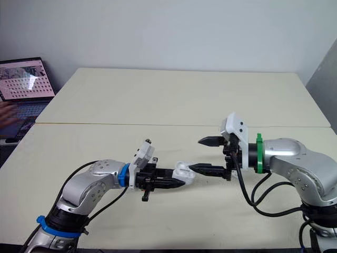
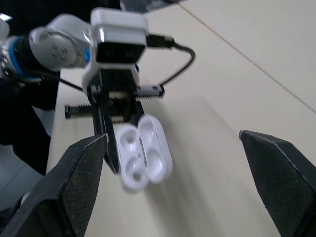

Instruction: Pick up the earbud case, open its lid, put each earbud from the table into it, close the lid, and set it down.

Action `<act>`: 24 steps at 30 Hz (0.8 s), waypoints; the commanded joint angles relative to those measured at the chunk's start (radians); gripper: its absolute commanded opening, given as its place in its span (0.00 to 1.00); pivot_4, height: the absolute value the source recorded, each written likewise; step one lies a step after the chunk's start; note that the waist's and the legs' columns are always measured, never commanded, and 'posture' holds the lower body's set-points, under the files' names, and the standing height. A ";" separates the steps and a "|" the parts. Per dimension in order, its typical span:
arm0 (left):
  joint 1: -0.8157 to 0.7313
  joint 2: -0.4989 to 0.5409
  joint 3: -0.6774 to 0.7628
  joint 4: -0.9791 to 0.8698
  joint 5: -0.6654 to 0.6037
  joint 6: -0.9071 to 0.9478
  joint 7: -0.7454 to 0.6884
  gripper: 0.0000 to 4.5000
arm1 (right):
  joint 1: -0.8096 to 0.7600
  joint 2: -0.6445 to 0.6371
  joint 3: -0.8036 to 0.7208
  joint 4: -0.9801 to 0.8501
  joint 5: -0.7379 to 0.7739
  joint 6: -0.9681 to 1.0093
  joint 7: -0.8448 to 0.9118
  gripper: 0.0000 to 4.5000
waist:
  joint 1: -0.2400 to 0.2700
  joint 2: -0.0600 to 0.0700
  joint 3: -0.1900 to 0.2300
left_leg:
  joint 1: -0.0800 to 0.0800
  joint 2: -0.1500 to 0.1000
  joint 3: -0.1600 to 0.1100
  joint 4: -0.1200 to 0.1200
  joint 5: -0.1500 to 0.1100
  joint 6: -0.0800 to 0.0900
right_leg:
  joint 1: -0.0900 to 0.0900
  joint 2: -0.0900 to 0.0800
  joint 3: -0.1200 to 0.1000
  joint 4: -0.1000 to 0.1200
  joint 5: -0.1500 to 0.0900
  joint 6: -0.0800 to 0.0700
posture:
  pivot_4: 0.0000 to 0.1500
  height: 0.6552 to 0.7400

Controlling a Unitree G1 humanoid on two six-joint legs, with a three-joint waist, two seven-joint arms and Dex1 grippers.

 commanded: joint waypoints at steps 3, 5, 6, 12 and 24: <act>0.031 -0.005 0.041 -0.036 0.011 -0.030 0.063 0.18 | 0.060 -0.132 0.057 0.025 -0.150 -0.014 0.015 0.99 | 0.000 0.000 0.000 | 0.000 0.000 0.000 0.000 -0.001 0.002 | 0.000 0.000 0.000 0.001 0.000 0.000 | 1.00 1.00; 0.053 -0.015 0.036 -0.047 0.028 -0.062 0.084 0.18 | 0.091 -0.177 0.107 0.045 -0.218 -0.018 0.015 0.99 | 0.000 0.000 0.000 | 0.000 0.000 0.000 0.000 -0.001 0.002 | 0.000 0.000 0.000 0.000 0.000 0.000 | 1.00 1.00; 0.061 -0.022 0.036 -0.054 0.029 -0.068 0.095 0.18 | 0.103 -0.188 0.128 0.056 -0.246 -0.027 0.014 0.99 | 0.000 0.000 0.000 | 0.000 0.000 0.000 0.000 -0.001 0.002 | 0.000 0.000 0.000 0.000 0.000 0.000 | 1.00 1.00; 0.099 -0.033 0.036 -0.098 0.044 -0.086 0.143 0.18 | 0.129 -0.218 0.226 0.091 -0.394 -0.108 0.045 0.99 | -0.001 0.000 0.000 | 0.000 0.000 0.001 0.000 -0.001 0.002 | 0.000 0.000 0.001 0.001 0.000 0.000 | 1.00 1.00; 0.125 -0.051 0.020 -0.114 0.098 -0.134 0.217 0.18 | -0.048 -0.213 0.391 0.201 -0.603 -0.102 0.142 0.99 | 0.000 0.000 0.000 | 0.000 0.000 0.001 0.001 0.000 -0.001 | 0.000 0.000 0.000 0.000 0.000 0.000 | 1.00 1.00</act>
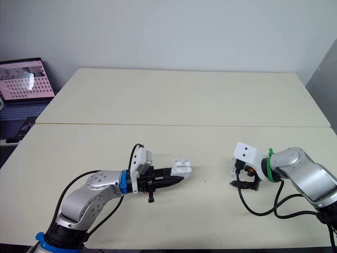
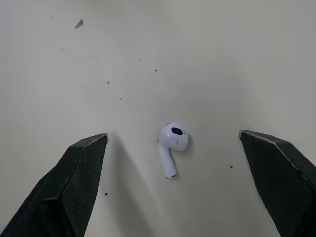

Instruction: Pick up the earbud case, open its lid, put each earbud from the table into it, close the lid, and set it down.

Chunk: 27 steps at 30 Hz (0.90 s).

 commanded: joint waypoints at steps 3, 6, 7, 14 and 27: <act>0.013 -0.011 -0.005 -0.050 0.015 -0.020 0.024 0.18 | -0.055 0.003 0.038 0.017 -0.074 0.005 0.038 0.87 | 0.000 0.000 0.000 | 0.000 0.000 0.000 0.000 0.000 0.000 | 0.000 0.000 0.000 0.000 0.000 0.000 | 1.00 1.00; 0.018 -0.012 -0.006 -0.049 0.021 -0.023 0.028 0.18 | -0.071 0.019 0.043 0.016 -0.084 0.018 0.049 0.64 | 0.000 0.000 0.000 | 0.000 0.000 0.000 0.000 0.000 0.000 | 0.000 0.000 0.000 0.001 0.000 0.000 | 1.00 1.00; 0.019 -0.012 -0.007 -0.049 0.022 -0.023 0.030 0.18 | -0.073 0.023 0.044 0.015 -0.087 0.021 0.050 0.57 | 0.000 0.000 0.000 | 0.000 0.000 0.000 0.000 0.000 0.000 | 0.000 0.000 0.000 0.001 0.000 0.000 | 1.00 1.00; 0.021 -0.017 -0.008 -0.055 0.018 -0.020 0.038 0.18 | -0.052 0.039 0.038 0.006 -0.101 0.037 0.057 0.09 | 0.000 0.000 0.000 | 0.000 0.000 0.000 0.000 0.000 0.000 | 0.000 0.000 0.000 0.001 0.000 0.000 | 1.00 1.00; 0.022 -0.011 -0.005 -0.057 0.013 -0.018 0.030 0.18 | -0.027 0.009 -0.009 -0.043 -0.093 -0.018 0.095 0.09 | 0.000 0.000 0.000 | 0.000 0.000 0.000 0.000 0.000 0.000 | 0.000 0.000 0.000 0.001 0.000 0.000 | 1.00 1.00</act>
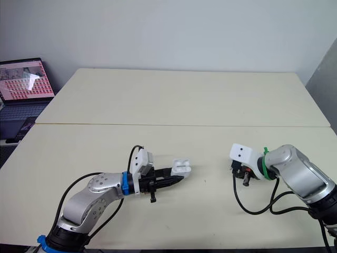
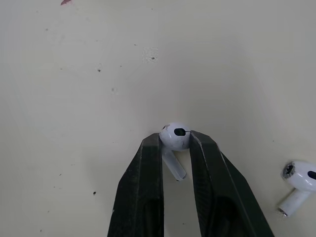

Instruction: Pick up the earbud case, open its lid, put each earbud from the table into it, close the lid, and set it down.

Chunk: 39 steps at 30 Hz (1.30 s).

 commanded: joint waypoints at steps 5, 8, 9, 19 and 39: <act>0.002 0.003 0.000 -0.060 -0.013 -0.013 -0.014 0.18 | 0.056 -0.132 -0.055 -0.102 -0.013 -0.200 0.142 0.09 | 0.001 0.000 0.000 | 0.000 0.000 0.000 0.000 0.000 0.000 | 0.000 0.000 0.000 0.000 0.000 0.000 | 1.00 1.00; 0.000 0.004 0.000 -0.063 -0.012 -0.012 -0.016 0.18 | 0.113 -0.215 -0.071 -0.119 -0.033 -0.318 0.206 0.09 | 0.001 0.000 0.000 | 0.000 0.000 0.000 0.000 0.000 0.000 | 0.000 0.000 0.000 0.000 0.000 0.000 | 1.00 1.00; -0.001 0.005 0.001 -0.063 -0.012 -0.011 -0.017 0.18 | 0.136 -0.243 -0.078 -0.121 -0.040 -0.352 0.222 0.09 | 0.002 0.000 0.000 | 0.000 0.000 0.000 0.000 0.000 0.000 | 0.000 0.000 0.000 0.000 0.000 0.000 | 1.00 1.00; -0.001 0.004 -0.002 -0.064 -0.009 -0.009 -0.020 0.18 | 0.286 -0.339 -0.131 -0.054 -0.123 -0.624 0.303 0.09 | -0.001 0.001 0.000 | 0.001 0.000 0.001 0.001 0.000 0.000 | 0.001 0.000 0.000 0.000 0.000 0.000 | 1.00 1.00; -0.003 0.008 0.006 -0.058 -0.008 -0.009 -0.021 0.18 | 0.310 -0.240 -0.183 -0.100 -0.121 -0.301 0.226 0.17 | 0.001 0.001 -0.001 | 0.001 0.000 0.001 0.002 0.000 0.000 | 0.002 0.000 0.000 0.000 0.000 0.000 | 1.00 1.00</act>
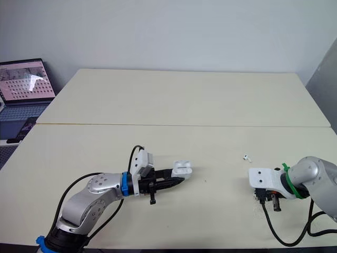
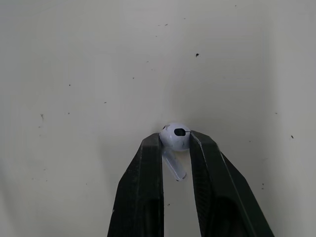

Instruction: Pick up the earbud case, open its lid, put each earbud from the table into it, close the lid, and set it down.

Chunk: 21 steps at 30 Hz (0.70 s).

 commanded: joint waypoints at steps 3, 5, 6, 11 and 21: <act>-0.014 0.005 0.007 -0.031 -0.009 -0.008 -0.007 0.18 | 0.016 -0.010 -0.023 -0.033 -0.015 -0.003 -0.006 0.37 | 0.000 0.000 0.000 | 0.000 0.000 0.000 0.000 0.000 0.000 | 0.000 0.000 0.000 0.000 0.000 0.000 | 1.00 1.00; -0.011 0.009 0.007 -0.032 -0.010 -0.007 -0.012 0.18 | 0.015 -0.014 -0.018 -0.037 -0.030 -0.003 -0.012 0.54 | -0.001 0.000 0.000 | 0.000 0.000 0.000 0.000 0.000 0.000 | 0.000 0.000 0.000 0.000 0.000 0.000 | 1.00 1.00; -0.009 0.012 0.007 -0.033 -0.010 -0.008 -0.015 0.18 | 0.015 -0.019 -0.017 -0.040 -0.033 0.000 -0.008 0.61 | -0.001 0.000 0.000 | 0.000 0.000 0.000 0.000 0.000 0.000 | 0.000 0.000 0.000 0.000 0.000 0.000 | 1.00 1.00; -0.012 0.012 0.006 -0.025 -0.009 -0.010 -0.012 0.18 | 0.001 -0.039 -0.003 -0.065 -0.067 0.010 0.008 0.68 | 0.000 0.000 0.000 | 0.000 0.000 0.000 0.001 0.000 0.000 | 0.000 0.000 0.000 0.000 0.000 0.000 | 1.00 1.00; -0.011 -0.006 -0.004 -0.032 -0.005 -0.005 0.003 0.18 | -0.056 -0.030 0.073 -0.096 -0.163 0.041 0.029 0.68 | 0.000 0.000 0.000 | 0.000 0.000 0.000 0.001 0.000 0.000 | 0.000 0.000 0.000 0.000 0.000 0.000 | 1.00 1.00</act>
